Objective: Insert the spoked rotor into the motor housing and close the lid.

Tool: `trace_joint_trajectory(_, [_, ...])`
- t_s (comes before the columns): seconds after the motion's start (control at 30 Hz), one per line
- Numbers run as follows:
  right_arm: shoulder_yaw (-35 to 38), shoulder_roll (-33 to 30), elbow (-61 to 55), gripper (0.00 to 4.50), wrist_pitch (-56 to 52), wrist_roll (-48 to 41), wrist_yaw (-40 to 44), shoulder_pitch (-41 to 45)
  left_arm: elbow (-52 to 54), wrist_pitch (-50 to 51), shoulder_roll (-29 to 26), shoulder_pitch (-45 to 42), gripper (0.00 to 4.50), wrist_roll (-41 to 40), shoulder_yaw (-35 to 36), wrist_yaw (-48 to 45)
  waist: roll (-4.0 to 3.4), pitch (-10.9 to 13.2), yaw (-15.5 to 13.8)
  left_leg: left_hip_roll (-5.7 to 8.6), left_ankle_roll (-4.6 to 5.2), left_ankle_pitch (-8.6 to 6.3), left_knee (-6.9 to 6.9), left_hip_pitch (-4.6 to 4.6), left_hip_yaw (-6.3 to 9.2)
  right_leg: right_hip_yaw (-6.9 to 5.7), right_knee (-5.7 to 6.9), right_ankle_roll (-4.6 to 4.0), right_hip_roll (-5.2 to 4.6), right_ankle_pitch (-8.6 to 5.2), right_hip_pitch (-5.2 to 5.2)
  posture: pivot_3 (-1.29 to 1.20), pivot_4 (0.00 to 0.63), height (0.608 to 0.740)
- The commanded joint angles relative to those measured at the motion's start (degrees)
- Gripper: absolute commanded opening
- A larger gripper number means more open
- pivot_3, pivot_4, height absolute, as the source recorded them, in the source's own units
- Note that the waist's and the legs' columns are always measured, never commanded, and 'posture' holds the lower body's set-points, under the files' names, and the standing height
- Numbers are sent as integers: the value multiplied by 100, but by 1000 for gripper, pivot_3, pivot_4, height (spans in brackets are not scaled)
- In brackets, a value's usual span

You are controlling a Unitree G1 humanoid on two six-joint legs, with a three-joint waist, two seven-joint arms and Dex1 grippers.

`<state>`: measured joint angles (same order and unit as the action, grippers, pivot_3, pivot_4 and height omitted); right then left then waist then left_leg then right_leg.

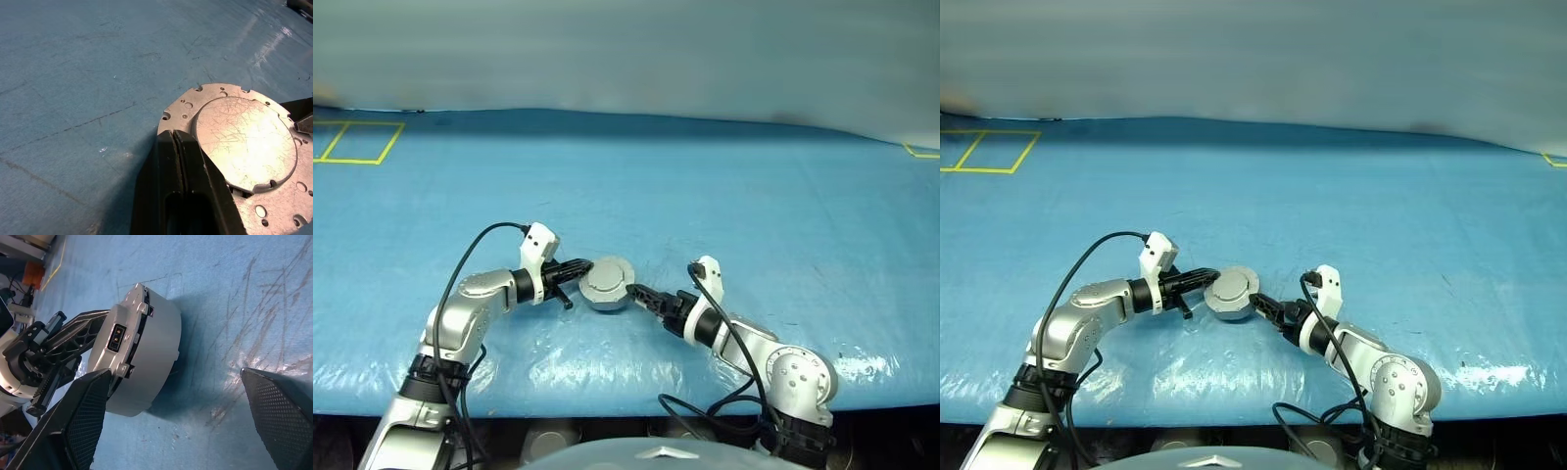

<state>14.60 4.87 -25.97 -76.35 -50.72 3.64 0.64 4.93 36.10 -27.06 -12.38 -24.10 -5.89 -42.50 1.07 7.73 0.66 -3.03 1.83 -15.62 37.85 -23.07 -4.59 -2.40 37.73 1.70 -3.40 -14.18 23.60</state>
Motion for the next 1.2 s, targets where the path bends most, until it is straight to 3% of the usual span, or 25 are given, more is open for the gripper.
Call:
trace_joint_trajectory(0.03, [4, 1129, 214, 4452, 104, -633, -408, 97, -68, 41, 33, 113, 0, 111, -107, 18, 0, 0, 4, 0, 0, 0, 0, 0, 0, 0, 0, 0, 0, 0, 0, 0, 150, 740])
trace_joint_trajectory(0.33, [-488, 970, 819, 4452, 768, -1939, -1274, 139, -76, 22, 72, 139, 0, 157, -96, 16, 0, 0, 10, 0, 1, 0, 0, 0, 1, 4, 0, 4, 3, 0, 0, 0, 150, 740])
trace_joint_trajectory(0.43, [-628, 880, 974, 3841, 1032, -2295, -1490, 120, -51, 30, 66, 153, 0, 152, -79, 24, 0, 0, 10, 0, 1, 0, 0, -3, 3, 4, 0, 8, 3, -1, 0, 0, 150, 740])
trace_joint_trajectory(0.57, [-760, 715, 1075, 2528, 1317, -2787, -1719, 55, -39, 31, 60, 167, 0, 159, -63, 39, 0, 0, 9, 2, 2, 0, 1, -10, 9, 4, -1, 14, 4, 0, 3, 0, 150, 740])
trace_joint_trajectory(0.6, [-792, 663, 1079, 2371, 1374, -2897, -1773, 34, -38, 31, 64, 172, 0, 163, -60, 41, 0, 0, 5, 2, 2, 0, 1, -10, 9, 4, -1, 14, 4, 0, 3, 0, 150, 740])
trace_joint_trajectory(1.0, [-1110, -2, 952, 2368, 1720, -3834, -2267, -276, -76, -8, 138, 189, 0, 222, -36, 65, 0, 0, 30, 1, 2, 0, 1, -15, 14, 4, 0, 15, 6, 0, 5, 0, 150, 740])
trace_joint_trajectory(1.2, [-1249, -450, 972, 2368, 1601, -4037, -2120, -382, -80, -22, 157, 181, 0, 239, -43, 89, 0, 0, 34, 2, 2, -1, 3, -15, 14, 5, 0, 15, 5, 0, 4, 0, 150, 740])
